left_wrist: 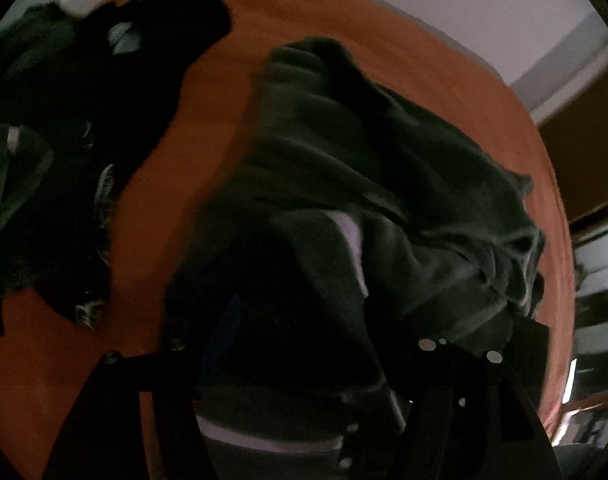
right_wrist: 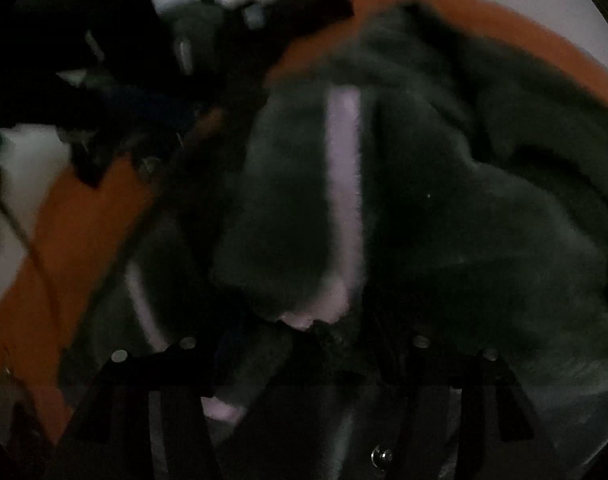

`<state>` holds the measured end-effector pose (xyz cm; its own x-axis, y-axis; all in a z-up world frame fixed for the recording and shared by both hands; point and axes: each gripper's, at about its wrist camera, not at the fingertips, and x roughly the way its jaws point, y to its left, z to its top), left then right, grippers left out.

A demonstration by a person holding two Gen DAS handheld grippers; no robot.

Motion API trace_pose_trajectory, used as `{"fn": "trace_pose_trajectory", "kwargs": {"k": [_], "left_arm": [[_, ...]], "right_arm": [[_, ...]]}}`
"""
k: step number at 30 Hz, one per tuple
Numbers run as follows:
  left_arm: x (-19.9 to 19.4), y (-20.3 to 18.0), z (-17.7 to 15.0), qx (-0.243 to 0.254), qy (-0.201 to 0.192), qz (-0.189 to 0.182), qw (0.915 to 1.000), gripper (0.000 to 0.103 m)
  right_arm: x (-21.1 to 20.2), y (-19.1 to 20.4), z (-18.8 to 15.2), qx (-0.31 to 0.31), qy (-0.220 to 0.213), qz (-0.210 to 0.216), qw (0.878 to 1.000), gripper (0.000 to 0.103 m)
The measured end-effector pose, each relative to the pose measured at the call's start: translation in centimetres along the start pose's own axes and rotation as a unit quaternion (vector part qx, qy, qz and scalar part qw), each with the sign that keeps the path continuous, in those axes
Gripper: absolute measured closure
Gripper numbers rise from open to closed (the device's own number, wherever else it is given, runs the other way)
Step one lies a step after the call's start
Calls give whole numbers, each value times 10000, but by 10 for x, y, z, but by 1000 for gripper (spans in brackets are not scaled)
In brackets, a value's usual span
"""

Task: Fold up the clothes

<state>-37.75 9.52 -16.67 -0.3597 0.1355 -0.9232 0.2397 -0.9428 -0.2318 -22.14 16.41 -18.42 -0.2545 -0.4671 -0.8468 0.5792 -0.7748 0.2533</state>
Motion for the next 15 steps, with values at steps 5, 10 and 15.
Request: {"fn": "trace_pose_trajectory", "kwargs": {"k": [5, 10, 15], "left_arm": [[1, -53, -13, 946, -236, 189, 9951, 36], [19, -60, -24, 1208, -166, 105, 9925, 36], [31, -63, -35, 1349, -73, 79, 9908, 36]], "right_arm": [[-54, -22, -34, 344, -749, 437, 9956, 45], [-101, -60, -81, 1051, -1014, 155, 9892, 45], [-131, -87, -120, 1448, -1146, -356, 9822, 45]]}}
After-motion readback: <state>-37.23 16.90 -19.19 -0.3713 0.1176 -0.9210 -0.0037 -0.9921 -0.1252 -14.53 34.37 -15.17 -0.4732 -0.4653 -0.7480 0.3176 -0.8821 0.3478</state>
